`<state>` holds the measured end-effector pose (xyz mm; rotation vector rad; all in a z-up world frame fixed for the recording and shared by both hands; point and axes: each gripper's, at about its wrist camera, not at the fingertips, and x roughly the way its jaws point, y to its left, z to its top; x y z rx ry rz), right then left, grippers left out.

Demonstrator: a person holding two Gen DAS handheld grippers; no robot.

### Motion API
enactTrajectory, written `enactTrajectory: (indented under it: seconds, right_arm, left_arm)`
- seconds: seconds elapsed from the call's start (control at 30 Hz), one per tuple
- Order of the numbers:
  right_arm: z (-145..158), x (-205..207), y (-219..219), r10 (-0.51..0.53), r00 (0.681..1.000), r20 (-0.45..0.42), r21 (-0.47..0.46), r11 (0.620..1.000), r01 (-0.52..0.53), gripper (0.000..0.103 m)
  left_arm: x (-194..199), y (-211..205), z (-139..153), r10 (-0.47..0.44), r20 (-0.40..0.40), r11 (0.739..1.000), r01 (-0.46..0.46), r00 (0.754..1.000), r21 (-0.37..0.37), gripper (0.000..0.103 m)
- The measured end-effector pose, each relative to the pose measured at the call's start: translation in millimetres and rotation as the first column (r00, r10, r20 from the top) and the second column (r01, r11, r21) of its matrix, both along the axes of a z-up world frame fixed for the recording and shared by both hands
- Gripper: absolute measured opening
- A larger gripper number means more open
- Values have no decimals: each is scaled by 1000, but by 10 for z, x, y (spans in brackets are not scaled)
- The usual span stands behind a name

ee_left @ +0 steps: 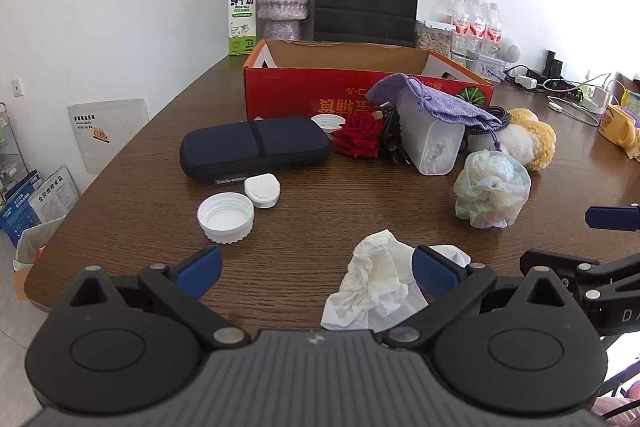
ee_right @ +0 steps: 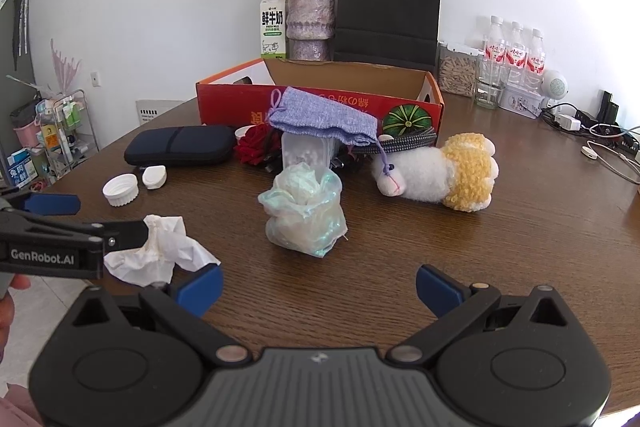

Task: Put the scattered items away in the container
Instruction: 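Close the left gripper on the white tissue while the right gripper grasps the plastic bag, then lift the tissue and plastic bag with both grippers toward the cardboard box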

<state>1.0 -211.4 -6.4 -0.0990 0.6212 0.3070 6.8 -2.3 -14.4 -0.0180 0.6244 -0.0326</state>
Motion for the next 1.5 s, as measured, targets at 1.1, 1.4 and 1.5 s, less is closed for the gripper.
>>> enactTrajectory:
  seconds: [1.1,1.4,1.5]
  right_arm:
    - [-220,698,274,3,1000,30,14,1000,-4,78]
    - [-173,654,203,9,999,43,67,998,-12,47]
    - [-138,622,185,8,998,56,72,997,-12,47]
  left_arm:
    - [440,-88,-172,-84,1,996,84,997,-9,30]
    - [432,-78,-139,-76,9,997,76,997,-17,28]
    - [412,-84,-104,-77,23,997,77,997,-15,27]
